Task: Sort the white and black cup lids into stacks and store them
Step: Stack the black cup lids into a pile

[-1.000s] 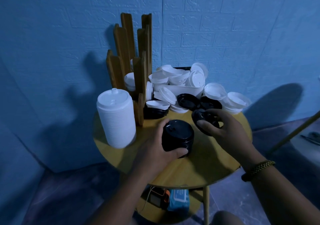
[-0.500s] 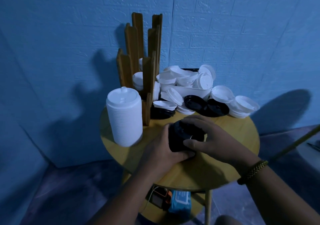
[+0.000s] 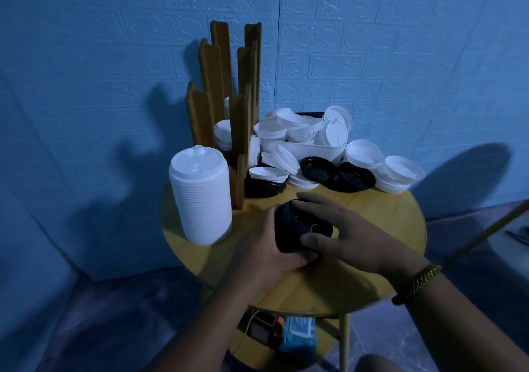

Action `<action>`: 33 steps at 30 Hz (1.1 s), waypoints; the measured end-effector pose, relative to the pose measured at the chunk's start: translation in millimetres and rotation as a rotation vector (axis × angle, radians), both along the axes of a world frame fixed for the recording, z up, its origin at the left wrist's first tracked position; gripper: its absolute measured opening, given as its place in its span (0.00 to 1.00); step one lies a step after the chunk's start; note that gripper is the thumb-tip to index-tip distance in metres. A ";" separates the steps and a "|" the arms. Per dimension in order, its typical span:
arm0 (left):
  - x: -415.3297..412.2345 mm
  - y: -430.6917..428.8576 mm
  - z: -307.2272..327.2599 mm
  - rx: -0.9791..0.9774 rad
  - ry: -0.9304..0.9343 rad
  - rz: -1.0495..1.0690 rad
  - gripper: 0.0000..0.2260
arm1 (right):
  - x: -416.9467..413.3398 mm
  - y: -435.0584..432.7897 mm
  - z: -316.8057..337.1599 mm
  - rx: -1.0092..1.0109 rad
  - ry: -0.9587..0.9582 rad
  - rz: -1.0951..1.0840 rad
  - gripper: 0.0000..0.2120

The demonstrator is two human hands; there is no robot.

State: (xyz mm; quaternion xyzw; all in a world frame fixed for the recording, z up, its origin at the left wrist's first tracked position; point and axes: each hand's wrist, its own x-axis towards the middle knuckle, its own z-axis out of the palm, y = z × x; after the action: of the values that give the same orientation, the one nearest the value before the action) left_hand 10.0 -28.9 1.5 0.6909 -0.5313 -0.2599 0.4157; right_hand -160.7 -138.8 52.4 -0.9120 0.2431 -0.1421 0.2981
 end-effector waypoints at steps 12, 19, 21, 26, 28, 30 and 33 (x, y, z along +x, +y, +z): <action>6.8 -1.9 2.8 0.011 0.102 -0.043 0.40 | 0.7 -11.4 -5.8 0.192 -0.136 0.058 0.24; 17.6 -10.7 12.5 0.085 0.084 -0.135 0.40 | 7.5 -4.0 -23.1 0.136 -0.274 -0.031 0.24; 20.2 -14.1 13.3 0.089 0.080 -0.152 0.40 | 5.3 -7.2 -24.4 0.053 -0.222 -0.030 0.28; 18.3 -12.8 9.2 0.066 0.072 -0.152 0.42 | 1.9 -4.3 -34.8 -0.162 -0.141 -0.062 0.31; 16.8 -10.6 10.4 0.054 0.063 -0.157 0.45 | 1.5 -2.3 -38.1 -0.130 -0.167 -0.072 0.31; 16.3 -10.5 11.2 0.059 0.044 -0.169 0.42 | 2.2 -2.5 -38.3 -0.112 -0.176 -0.075 0.30; 15.2 -9.7 13.0 0.084 0.018 -0.168 0.40 | 4.1 -1.8 -35.8 -0.067 -0.187 -0.082 0.29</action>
State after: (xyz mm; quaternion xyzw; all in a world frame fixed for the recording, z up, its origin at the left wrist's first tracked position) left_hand 25.2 -38.6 14.5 0.6583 -0.5723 -0.3222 0.3679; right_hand -156.6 -140.5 16.5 -0.8934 0.2466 -0.2469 0.2830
